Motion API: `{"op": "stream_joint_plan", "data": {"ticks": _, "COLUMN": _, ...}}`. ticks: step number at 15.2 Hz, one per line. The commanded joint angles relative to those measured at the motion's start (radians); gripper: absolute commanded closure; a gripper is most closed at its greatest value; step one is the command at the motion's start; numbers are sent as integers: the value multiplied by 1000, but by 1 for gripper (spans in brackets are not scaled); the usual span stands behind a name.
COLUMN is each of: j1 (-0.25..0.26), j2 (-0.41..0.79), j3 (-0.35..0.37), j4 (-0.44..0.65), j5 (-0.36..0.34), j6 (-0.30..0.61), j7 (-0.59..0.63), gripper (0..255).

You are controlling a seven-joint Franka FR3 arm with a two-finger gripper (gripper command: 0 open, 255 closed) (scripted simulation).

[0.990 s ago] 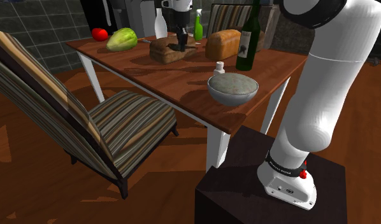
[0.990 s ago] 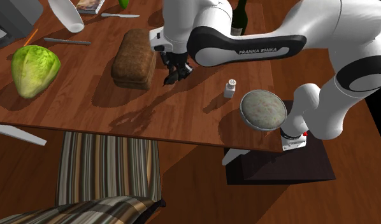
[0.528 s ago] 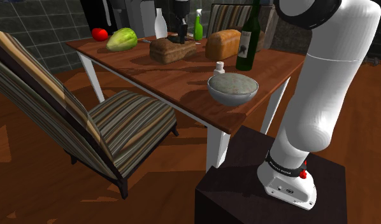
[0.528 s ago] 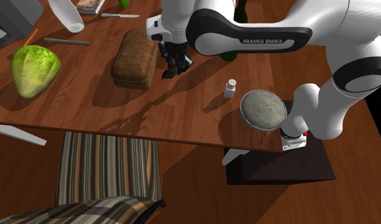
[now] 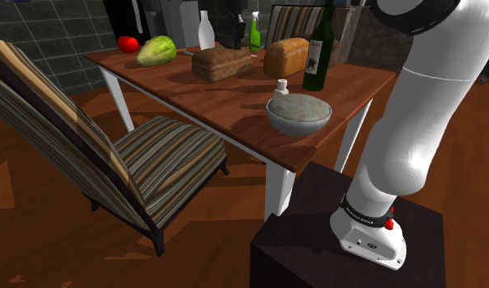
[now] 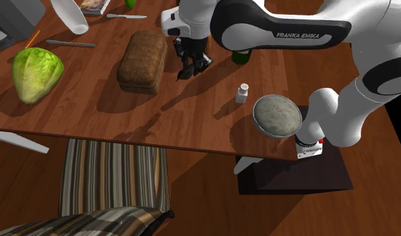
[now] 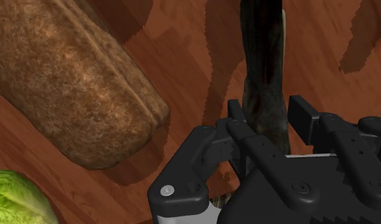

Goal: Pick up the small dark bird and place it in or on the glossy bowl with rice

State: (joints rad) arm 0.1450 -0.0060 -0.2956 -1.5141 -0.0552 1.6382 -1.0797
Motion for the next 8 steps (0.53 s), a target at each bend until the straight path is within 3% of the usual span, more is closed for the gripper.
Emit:
{"op": "stream_joint_plan", "data": {"ticks": 1, "j1": 15, "j2": -82, "j3": 15, "j4": -90, "j5": -27, "j6": 10, "j7": 31, "gripper": 255}}
{"op": "stream_joint_plan", "data": {"ticks": 8, "j1": 36, "j2": -364, "j3": 87, "j4": -370, "j5": -90, "j6": 6, "j7": 134, "gripper": 255}}
